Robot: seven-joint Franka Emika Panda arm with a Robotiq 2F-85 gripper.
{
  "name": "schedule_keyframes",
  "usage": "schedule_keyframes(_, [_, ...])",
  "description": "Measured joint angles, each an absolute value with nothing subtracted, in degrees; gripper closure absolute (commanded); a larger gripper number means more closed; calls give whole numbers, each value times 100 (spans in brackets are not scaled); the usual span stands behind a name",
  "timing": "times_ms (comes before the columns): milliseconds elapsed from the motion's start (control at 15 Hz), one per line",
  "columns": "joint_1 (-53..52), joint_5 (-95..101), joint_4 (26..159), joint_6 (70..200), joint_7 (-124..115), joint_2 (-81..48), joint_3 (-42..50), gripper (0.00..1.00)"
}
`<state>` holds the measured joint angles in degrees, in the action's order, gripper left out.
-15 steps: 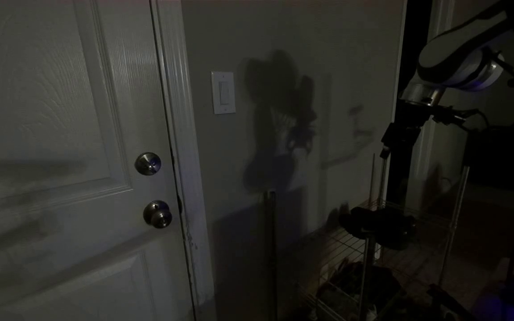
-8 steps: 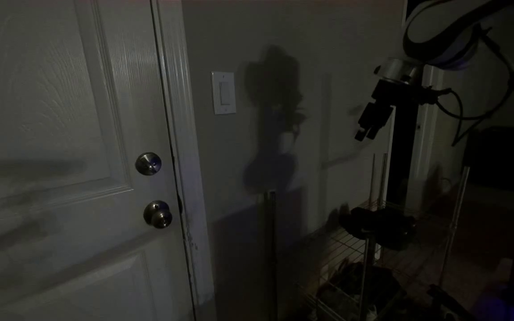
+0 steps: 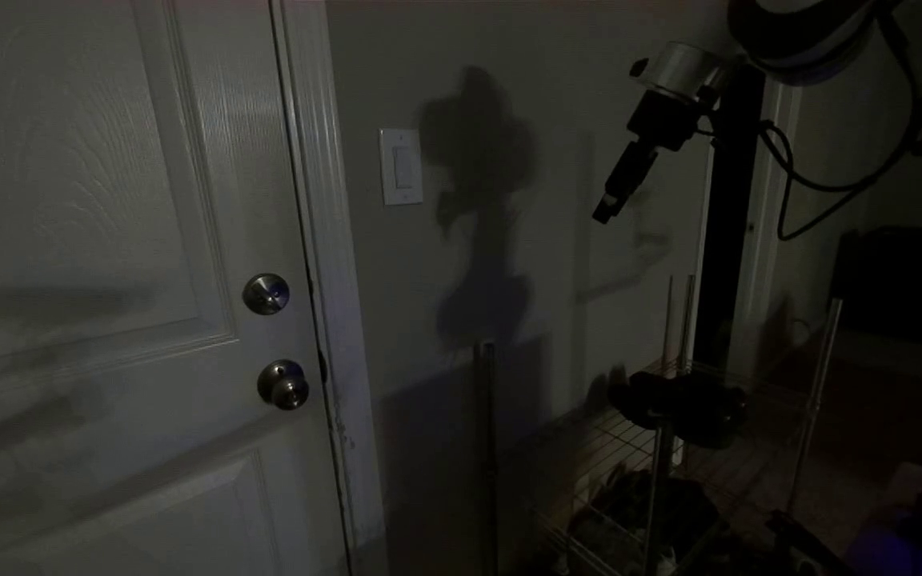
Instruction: Turn on the light switch.
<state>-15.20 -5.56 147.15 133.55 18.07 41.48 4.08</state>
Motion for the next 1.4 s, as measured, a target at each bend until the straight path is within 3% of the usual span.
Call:
schedule_keyframes(1000, [-1516, -556, 14715, 13355, 1778, 4156, 378, 0])
schedule_keyframes(1400, [-1609, -555, 14520, 13368, 1762, 3915, -100, 0])
